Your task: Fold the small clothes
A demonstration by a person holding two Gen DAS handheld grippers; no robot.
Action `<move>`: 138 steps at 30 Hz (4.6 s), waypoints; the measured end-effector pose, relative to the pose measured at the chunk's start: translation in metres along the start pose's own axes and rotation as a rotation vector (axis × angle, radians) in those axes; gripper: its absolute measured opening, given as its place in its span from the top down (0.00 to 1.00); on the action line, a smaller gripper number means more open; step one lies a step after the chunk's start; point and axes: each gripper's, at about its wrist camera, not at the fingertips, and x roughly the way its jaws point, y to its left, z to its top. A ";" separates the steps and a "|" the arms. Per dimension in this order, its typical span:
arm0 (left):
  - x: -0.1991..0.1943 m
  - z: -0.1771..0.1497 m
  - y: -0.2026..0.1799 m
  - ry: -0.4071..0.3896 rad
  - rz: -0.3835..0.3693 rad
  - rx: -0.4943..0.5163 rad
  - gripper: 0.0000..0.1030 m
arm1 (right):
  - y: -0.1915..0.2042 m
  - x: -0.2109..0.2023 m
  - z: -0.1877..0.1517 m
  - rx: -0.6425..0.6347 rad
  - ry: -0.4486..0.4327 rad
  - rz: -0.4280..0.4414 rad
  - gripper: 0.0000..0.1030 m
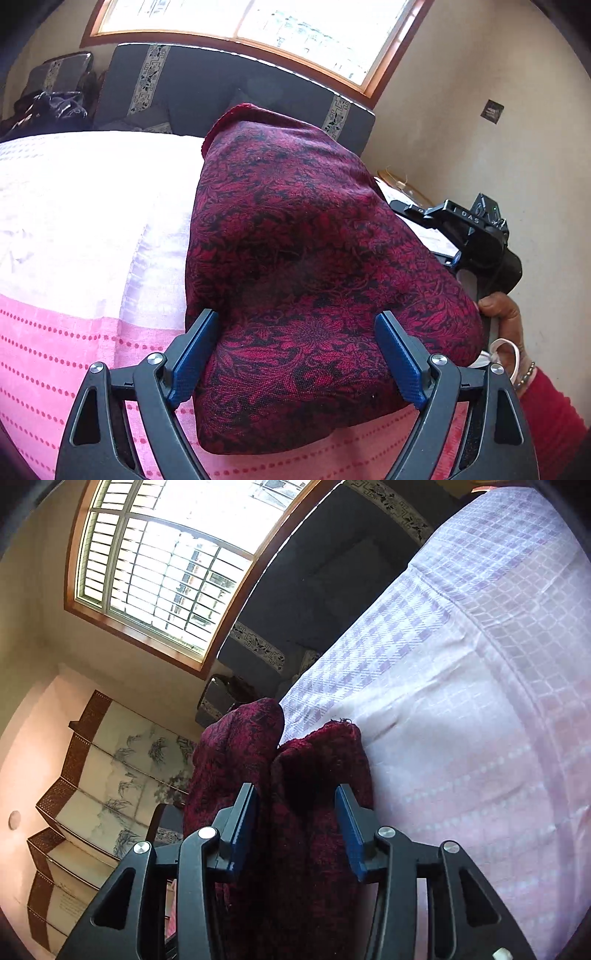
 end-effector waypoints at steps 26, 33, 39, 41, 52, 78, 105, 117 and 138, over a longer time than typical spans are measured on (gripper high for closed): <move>-0.005 -0.013 0.008 0.010 -0.037 -0.077 0.16 | 0.034 -0.032 -0.062 -0.232 0.039 -0.198 0.94; -0.017 -0.011 0.006 -0.015 -0.037 -0.130 0.16 | 0.054 -0.037 -0.049 -0.268 -0.032 -0.163 0.94; -0.008 -0.015 -0.020 -0.013 0.029 0.000 0.16 | 0.058 -0.023 -0.041 -0.323 -0.028 -0.210 0.94; 0.001 -0.019 -0.023 0.027 0.060 0.028 0.16 | 0.047 -0.014 -0.052 -0.328 0.008 -0.237 0.93; 0.013 -0.019 -0.013 0.061 0.047 -0.021 0.14 | 0.099 -0.044 -0.048 -0.468 -0.106 -0.299 0.87; 0.005 -0.009 -0.034 0.045 0.085 0.112 0.13 | 0.073 0.022 -0.044 -0.672 0.093 -0.503 1.00; -0.008 -0.022 -0.022 0.023 0.175 0.184 0.12 | 0.087 -0.053 -0.154 -0.904 0.182 -0.475 1.00; -0.006 -0.028 -0.022 0.029 0.210 0.178 0.12 | 0.078 -0.054 -0.141 -0.767 0.180 -0.431 1.00; -0.009 -0.033 -0.035 -0.006 0.279 0.250 0.12 | 0.070 -0.055 -0.131 -0.512 0.165 -0.430 1.00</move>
